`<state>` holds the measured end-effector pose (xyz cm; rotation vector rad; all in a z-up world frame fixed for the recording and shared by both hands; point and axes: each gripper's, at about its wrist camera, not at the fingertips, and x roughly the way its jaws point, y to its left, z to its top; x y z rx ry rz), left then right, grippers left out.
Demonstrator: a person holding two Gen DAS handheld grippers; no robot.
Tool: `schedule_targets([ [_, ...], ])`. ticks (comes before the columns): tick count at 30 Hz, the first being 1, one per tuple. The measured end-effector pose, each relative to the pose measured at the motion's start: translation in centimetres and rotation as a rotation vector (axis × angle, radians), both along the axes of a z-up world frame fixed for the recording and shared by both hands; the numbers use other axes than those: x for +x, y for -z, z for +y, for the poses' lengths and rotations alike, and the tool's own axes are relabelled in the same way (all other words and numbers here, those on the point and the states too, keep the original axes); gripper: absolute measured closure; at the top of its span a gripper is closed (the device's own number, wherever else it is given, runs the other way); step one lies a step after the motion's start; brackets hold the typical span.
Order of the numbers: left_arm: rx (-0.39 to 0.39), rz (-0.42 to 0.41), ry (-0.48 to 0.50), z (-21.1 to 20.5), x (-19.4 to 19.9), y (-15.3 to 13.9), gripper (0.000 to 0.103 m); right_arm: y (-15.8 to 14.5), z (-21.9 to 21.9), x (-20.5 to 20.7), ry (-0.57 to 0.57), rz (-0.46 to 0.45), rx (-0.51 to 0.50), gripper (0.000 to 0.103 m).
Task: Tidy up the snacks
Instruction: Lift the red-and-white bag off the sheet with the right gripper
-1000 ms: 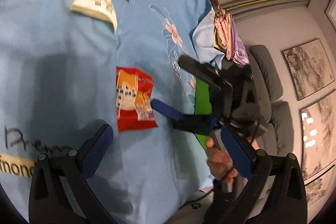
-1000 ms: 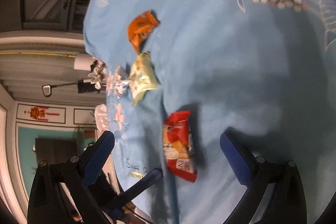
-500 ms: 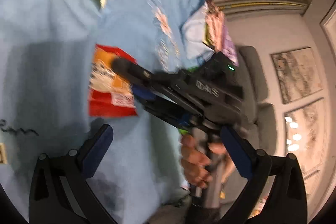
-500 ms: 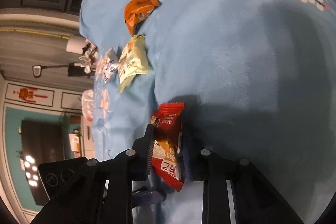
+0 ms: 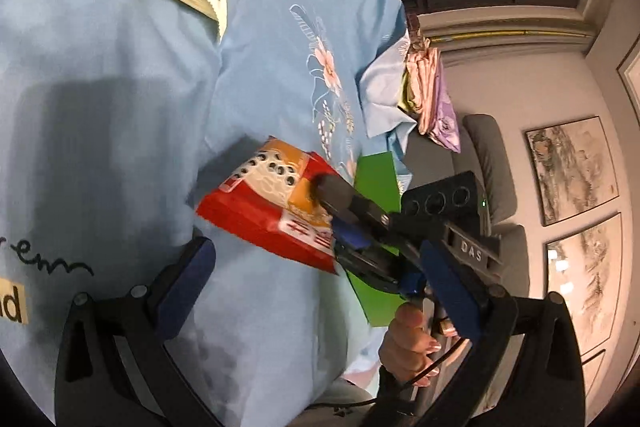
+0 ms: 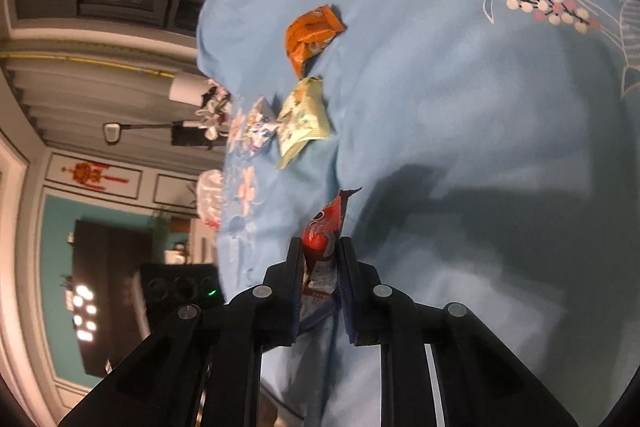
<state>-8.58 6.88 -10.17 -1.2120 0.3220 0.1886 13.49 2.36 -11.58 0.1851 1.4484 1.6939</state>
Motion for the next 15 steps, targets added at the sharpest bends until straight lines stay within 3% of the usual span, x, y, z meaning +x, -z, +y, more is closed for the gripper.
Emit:
schedule_targets([
  [6,-0.015,-0.027,-0.044,0.0,-0.4,-0.1,0.001,-1.0,-0.8,-0.7,-0.040,-0.005,0.060,0.083],
  [9,-0.017,-0.026,-0.090,0.2,-0.7,-0.2,0.006,-1.0,-1.0,-0.6,-0.039,-0.033,0.059,0.083],
  [12,0.024,0.037,-0.102,0.1,-0.7,-0.3,0.016,-0.1,-1.1,0.1,-0.018,-0.031,0.030,0.083],
  [15,0.104,0.150,-0.094,-0.5,0.2,-0.2,0.032,0.8,-1.0,0.3,0.034,-0.084,-0.043,0.083],
])
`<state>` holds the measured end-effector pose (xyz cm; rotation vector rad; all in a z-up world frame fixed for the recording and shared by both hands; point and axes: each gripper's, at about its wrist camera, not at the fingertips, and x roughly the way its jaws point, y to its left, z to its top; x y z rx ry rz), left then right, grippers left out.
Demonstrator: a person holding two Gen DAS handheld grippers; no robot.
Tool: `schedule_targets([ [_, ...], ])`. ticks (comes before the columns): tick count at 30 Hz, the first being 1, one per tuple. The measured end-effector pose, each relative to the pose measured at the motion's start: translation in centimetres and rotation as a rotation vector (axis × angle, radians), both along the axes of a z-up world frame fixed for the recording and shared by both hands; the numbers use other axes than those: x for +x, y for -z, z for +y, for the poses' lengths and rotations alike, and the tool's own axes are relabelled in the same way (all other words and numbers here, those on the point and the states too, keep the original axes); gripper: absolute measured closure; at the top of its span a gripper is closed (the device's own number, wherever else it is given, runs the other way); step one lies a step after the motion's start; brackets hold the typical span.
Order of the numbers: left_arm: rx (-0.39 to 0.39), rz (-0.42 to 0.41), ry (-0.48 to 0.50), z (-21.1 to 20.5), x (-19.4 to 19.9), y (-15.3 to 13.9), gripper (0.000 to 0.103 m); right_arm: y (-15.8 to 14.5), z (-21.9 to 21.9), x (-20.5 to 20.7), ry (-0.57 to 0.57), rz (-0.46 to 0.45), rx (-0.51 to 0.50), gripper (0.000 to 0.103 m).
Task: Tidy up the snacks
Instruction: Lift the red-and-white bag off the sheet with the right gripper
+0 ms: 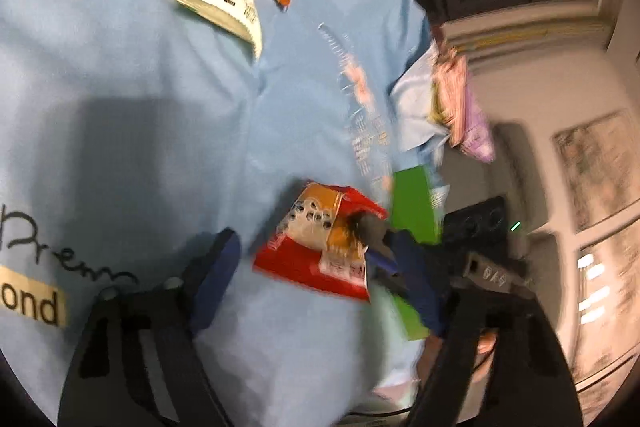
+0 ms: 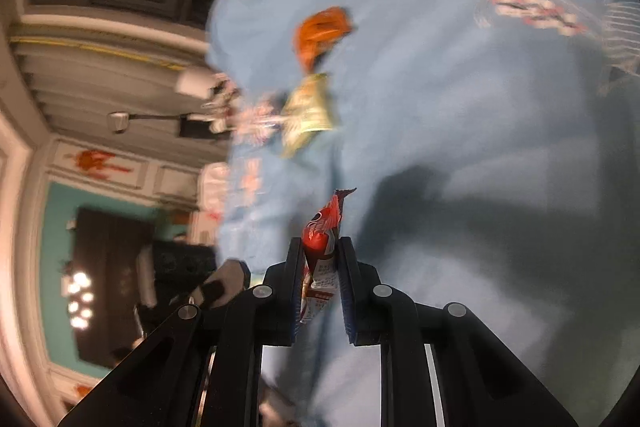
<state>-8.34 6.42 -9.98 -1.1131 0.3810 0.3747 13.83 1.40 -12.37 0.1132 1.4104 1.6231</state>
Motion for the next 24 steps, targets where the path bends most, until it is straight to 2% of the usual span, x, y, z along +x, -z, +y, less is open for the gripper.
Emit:
schedule_targets([
  [1,0.023,0.030,0.003,-0.2,0.4,0.1,0.037,0.5,0.1,0.1,0.011,0.005,-0.024,0.083],
  [3,0.049,0.048,0.000,-0.4,0.6,0.2,0.038,1.1,0.1,0.3,0.018,0.015,-0.055,0.083],
  [5,0.030,0.037,-0.004,-0.1,0.5,0.6,0.039,1.3,0.1,0.4,0.045,-0.028,-0.093,0.078],
  [6,0.016,0.033,-0.006,0.1,0.4,0.7,0.040,1.4,0.0,0.5,0.060,-0.043,-0.100,0.071],
  [10,-0.018,0.051,-0.007,0.8,0.6,1.3,0.060,1.2,-0.4,1.3,0.092,-0.022,-0.083,0.070],
  [14,-0.017,0.073,0.015,0.5,1.0,1.3,0.066,1.5,0.0,1.4,0.083,-0.013,-0.083,0.070],
  [19,-0.060,0.072,0.023,1.1,1.1,1.4,0.057,1.8,0.2,1.1,0.070,0.001,-0.097,0.070],
  [22,-0.065,0.072,0.027,1.0,1.3,1.2,0.052,1.0,-0.4,1.3,0.111,-0.056,-0.105,0.070],
  [24,-0.048,0.061,0.028,0.7,1.5,0.9,0.042,0.4,-0.8,1.6,0.137,-0.092,-0.111,0.069],
])
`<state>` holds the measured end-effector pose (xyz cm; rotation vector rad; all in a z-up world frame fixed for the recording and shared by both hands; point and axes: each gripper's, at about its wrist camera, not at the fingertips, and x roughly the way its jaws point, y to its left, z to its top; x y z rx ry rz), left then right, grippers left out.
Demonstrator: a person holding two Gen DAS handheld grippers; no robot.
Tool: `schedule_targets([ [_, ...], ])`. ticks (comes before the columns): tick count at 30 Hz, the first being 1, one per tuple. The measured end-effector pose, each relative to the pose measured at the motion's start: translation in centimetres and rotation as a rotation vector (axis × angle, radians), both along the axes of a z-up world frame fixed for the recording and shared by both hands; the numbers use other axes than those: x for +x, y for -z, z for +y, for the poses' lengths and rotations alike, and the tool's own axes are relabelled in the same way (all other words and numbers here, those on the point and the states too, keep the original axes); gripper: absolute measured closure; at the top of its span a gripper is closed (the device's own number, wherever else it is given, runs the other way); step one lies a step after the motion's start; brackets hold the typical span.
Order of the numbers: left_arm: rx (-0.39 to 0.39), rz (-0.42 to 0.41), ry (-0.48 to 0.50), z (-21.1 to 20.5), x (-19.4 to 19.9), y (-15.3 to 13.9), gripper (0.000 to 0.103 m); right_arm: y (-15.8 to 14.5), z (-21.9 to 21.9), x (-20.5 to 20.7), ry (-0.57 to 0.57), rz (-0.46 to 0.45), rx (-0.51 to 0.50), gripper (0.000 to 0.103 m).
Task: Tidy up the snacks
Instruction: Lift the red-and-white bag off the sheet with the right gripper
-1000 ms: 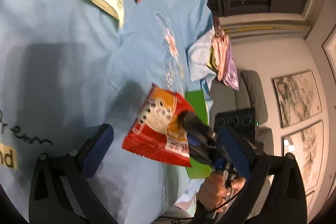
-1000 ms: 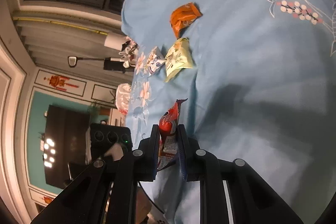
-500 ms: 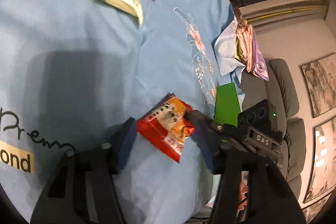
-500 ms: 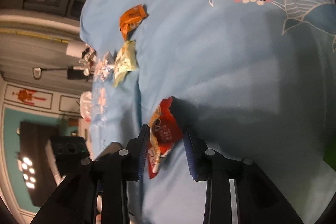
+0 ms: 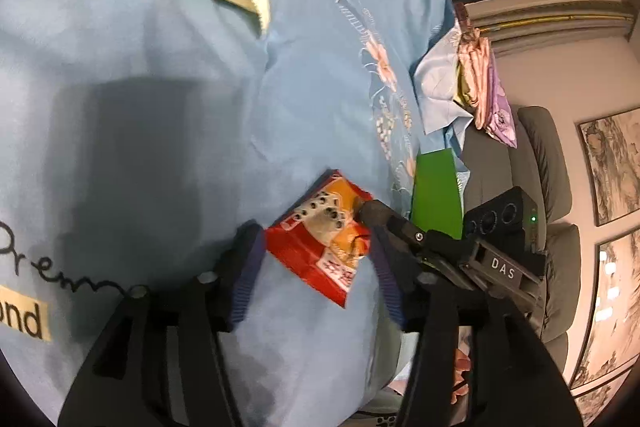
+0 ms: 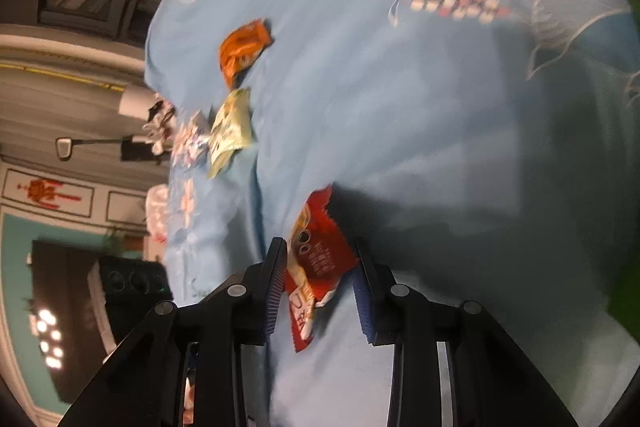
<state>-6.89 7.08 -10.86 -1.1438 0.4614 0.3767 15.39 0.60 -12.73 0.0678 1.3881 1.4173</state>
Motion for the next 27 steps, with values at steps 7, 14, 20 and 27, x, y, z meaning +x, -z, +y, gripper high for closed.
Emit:
schedule_targets([
  [7,0.045,0.023,0.038,-1.4,1.9,-0.4,0.022,-0.2,-0.4,0.7,0.007,-0.039,-0.013,0.068],
  [14,0.001,0.017,0.056,-0.9,2.2,-0.3,0.022,-0.2,-0.2,0.0,0.031,-0.053,0.007,0.072],
  [20,-0.029,-0.021,0.022,-0.6,1.5,-0.1,0.021,0.2,0.0,0.2,-0.003,0.065,0.049,0.086],
  [27,-0.031,-0.032,0.022,-0.5,1.2,-0.3,0.022,0.1,-0.5,0.7,-0.018,0.166,0.105,0.086],
])
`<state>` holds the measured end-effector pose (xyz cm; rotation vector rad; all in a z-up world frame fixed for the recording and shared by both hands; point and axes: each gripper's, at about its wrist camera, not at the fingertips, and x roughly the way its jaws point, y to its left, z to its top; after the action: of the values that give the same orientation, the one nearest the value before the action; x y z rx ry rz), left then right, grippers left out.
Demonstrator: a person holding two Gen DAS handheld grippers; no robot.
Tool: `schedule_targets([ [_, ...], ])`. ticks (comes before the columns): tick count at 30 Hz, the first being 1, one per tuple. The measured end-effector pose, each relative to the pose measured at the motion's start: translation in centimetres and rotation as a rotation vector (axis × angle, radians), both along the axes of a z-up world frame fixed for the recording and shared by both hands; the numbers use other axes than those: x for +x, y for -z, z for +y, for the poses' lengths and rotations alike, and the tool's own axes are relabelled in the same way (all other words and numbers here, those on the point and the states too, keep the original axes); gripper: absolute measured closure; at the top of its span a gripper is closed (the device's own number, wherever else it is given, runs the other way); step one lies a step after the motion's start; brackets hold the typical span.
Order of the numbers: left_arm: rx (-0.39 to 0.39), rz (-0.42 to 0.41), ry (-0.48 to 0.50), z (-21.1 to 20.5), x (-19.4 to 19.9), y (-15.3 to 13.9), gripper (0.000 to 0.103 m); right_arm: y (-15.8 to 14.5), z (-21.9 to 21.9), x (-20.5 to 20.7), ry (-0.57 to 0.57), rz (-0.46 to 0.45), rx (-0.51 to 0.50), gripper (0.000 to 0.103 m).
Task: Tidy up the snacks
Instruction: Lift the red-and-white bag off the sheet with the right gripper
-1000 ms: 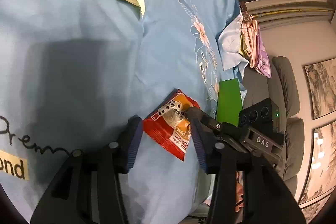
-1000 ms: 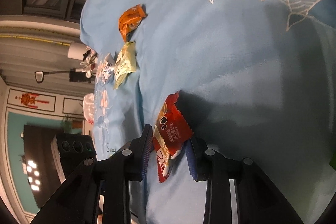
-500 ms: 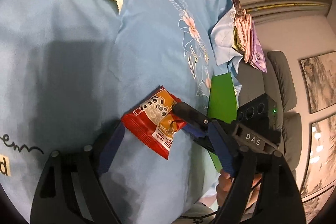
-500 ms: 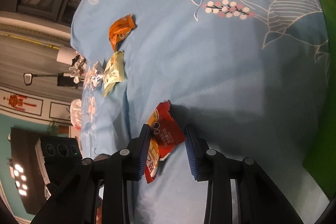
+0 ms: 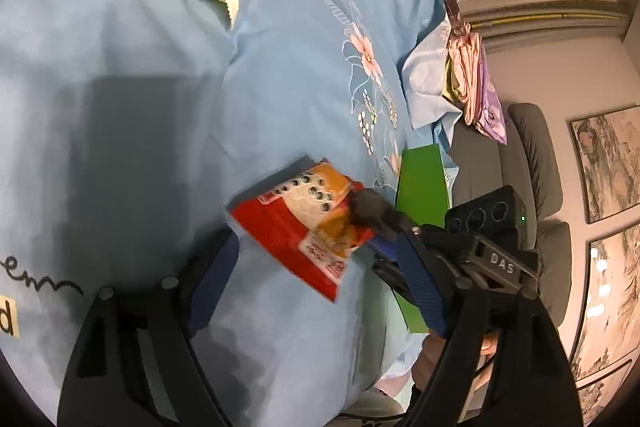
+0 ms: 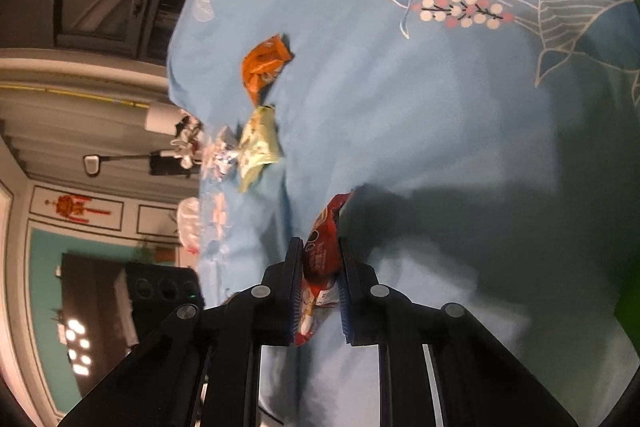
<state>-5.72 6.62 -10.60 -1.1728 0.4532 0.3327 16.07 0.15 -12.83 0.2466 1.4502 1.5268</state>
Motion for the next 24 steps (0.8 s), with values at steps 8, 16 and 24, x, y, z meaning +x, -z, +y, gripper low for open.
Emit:
schedule_targets([
  [8,-0.054,-0.037,-0.034,0.6,-0.9,0.3,0.037,0.4,0.5,-0.4,-0.036,0.029,0.000,0.086],
  [16,-0.114,-0.034,-0.095,1.5,-2.4,2.2,0.083,1.2,0.8,-0.2,-0.023,0.022,-0.044,0.086],
  [24,-0.013,0.022,-0.119,0.5,-1.5,1.1,0.086,0.2,0.5,-0.9,0.012,-0.097,-0.054,0.086],
])
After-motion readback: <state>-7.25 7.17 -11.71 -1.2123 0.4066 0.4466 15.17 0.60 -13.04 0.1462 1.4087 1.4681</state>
